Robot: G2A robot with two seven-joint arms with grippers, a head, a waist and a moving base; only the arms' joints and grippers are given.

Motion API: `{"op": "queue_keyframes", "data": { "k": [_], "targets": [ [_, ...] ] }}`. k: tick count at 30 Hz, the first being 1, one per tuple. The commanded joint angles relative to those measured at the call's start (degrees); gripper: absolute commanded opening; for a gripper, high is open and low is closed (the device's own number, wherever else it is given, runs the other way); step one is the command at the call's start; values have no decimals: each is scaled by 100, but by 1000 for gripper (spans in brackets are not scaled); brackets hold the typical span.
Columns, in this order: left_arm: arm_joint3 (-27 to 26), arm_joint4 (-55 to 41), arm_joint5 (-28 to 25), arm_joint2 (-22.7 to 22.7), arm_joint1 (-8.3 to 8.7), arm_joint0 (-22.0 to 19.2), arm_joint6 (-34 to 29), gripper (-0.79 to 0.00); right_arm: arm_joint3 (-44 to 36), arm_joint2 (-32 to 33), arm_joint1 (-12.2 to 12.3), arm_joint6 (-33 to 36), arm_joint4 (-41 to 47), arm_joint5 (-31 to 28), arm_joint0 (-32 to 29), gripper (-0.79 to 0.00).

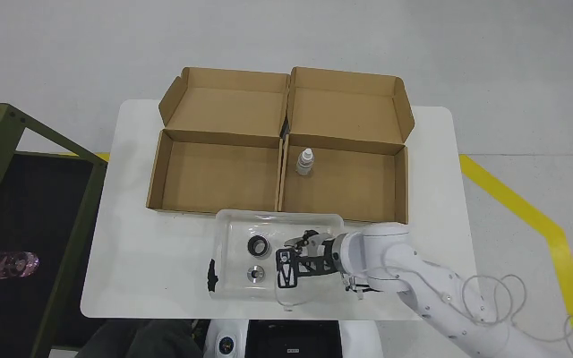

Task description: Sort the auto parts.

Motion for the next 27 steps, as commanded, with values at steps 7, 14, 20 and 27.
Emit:
{"op": "queue_keyframes", "data": {
  "k": [7,14,20,27],
  "targets": [
    [0,0,0,0,0,0,0,0,-325,434,96,-1014,-365,10,-275,-785],
    [0,0,0,0,0,0,0,0,-506,934,188,-2213,-827,66,-543,-785],
    [0,0,0,0,0,0,0,0,-522,1477,273,-3009,-1101,108,-734,-785],
    [0,0,0,0,0,0,0,0,-317,1995,339,-3752,-1342,137,-835,-785]
  ]
}}
